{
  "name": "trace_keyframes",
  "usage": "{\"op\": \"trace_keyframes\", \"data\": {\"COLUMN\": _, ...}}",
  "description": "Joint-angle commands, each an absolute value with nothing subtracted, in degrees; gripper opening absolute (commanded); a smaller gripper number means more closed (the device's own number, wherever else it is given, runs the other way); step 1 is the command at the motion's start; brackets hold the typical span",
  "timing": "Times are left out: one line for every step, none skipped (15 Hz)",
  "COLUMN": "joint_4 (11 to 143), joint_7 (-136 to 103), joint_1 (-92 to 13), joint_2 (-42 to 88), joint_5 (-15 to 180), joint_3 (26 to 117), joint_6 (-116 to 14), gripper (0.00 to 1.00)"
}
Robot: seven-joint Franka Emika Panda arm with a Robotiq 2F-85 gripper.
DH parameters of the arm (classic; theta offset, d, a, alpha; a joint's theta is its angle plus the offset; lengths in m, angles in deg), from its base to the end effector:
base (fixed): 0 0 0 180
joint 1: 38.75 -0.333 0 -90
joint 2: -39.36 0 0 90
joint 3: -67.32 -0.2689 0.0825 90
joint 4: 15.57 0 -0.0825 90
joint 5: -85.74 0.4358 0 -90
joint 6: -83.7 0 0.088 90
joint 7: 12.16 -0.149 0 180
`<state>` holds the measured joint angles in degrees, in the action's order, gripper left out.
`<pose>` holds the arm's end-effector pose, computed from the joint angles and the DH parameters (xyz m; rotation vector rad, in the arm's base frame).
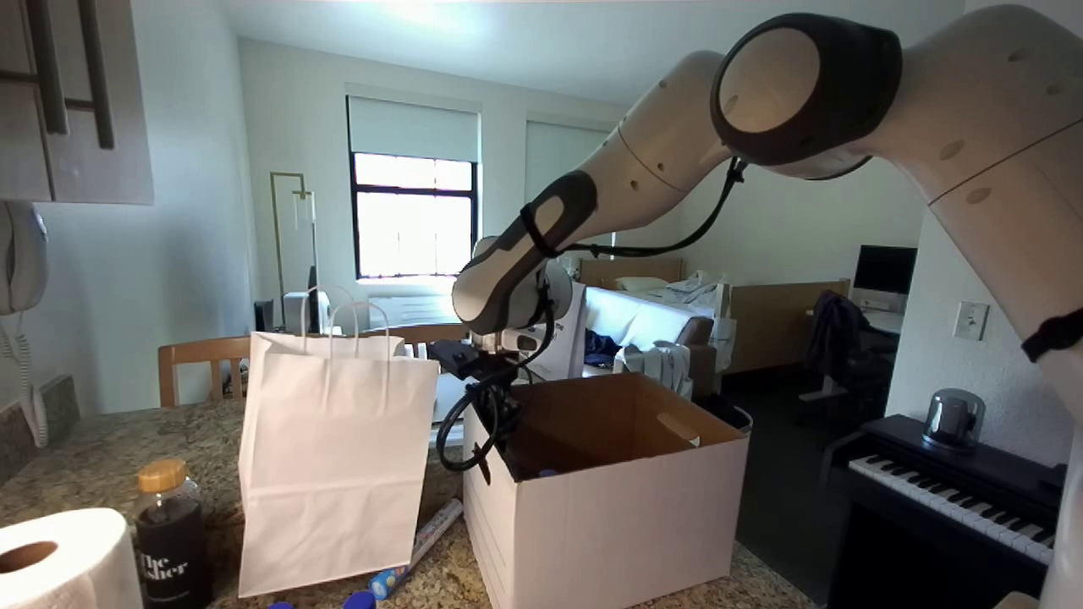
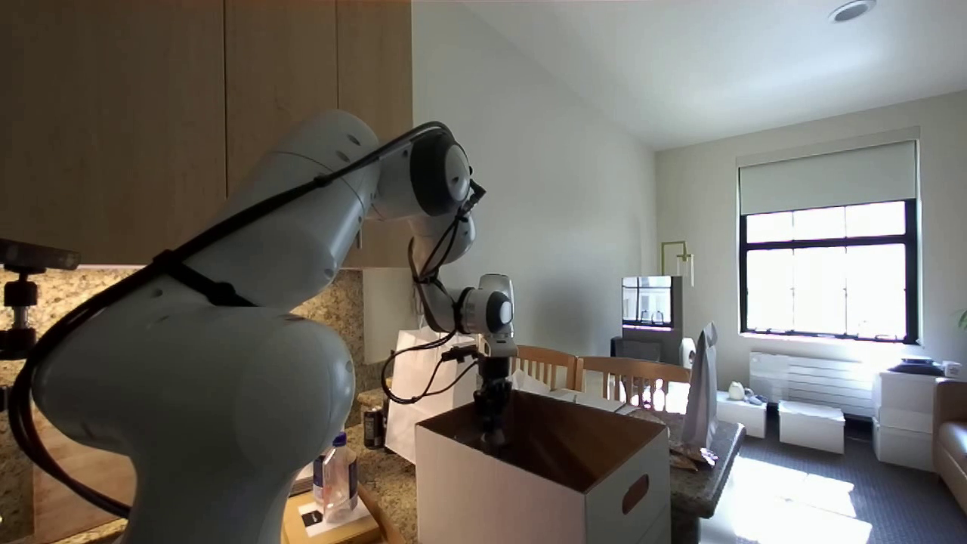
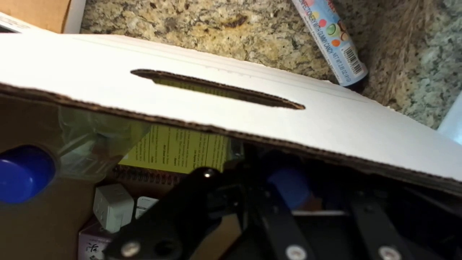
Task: Remove the water bottles from the box
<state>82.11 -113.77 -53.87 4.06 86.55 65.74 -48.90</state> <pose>0.6558 0.1974 0.1186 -2.2963 2.1319 0.0406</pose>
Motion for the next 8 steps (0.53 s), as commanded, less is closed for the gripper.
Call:
{"op": "trace_keyframes", "data": {"joint_4": 93.2, "joint_7": -115.5, "joint_1": -56.4, "joint_2": 13.2, "joint_5": 83.9, "joint_3": 67.4, "joint_6": -53.1, "gripper": 0.1}}
{"op": "trace_keyframes", "data": {"joint_4": 96.1, "joint_7": -116.9, "joint_1": -57.6, "joint_2": 15.5, "joint_5": 81.8, "joint_3": 68.2, "joint_6": -55.4, "gripper": 0.1}}
{"op": "trace_keyframes", "data": {"joint_4": 98.4, "joint_7": -117.9, "joint_1": -58.5, "joint_2": 17.4, "joint_5": 80.1, "joint_3": 68.6, "joint_6": -57.5, "gripper": 0.1}}
{"op": "trace_keyframes", "data": {"joint_4": 101.2, "joint_7": -120.0, "joint_1": -59.5, "joint_2": 19.7, "joint_5": 78.2, "joint_3": 69.2, "joint_6": -59.3, "gripper": 0.1}}
{"op": "trace_keyframes", "data": {"joint_4": 104.0, "joint_7": -121.2, "joint_1": -60.0, "joint_2": 22.4, "joint_5": 76.7, "joint_3": 69.2, "joint_6": -60.7, "gripper": 0.1}}
{"op": "trace_keyframes", "data": {"joint_4": 106.9, "joint_7": -121.1, "joint_1": -60.1, "joint_2": 25.2, "joint_5": 75.6, "joint_3": 68.7, "joint_6": -62.4, "gripper": 0.1}}
{"op": "trace_keyframes", "data": {"joint_4": 109.7, "joint_7": -119.7, "joint_1": -59.5, "joint_2": 28.1, "joint_5": 75.4, "joint_3": 67.6, "joint_6": -63.3, "gripper": 0.1}}
{"op": "trace_keyframes", "data": {"joint_4": 112.6, "joint_7": -119.1, "joint_1": -59.2, "joint_2": 31.0, "joint_5": 75.2, "joint_3": 66.8, "joint_6": -64.1, "gripper": 0.1}}
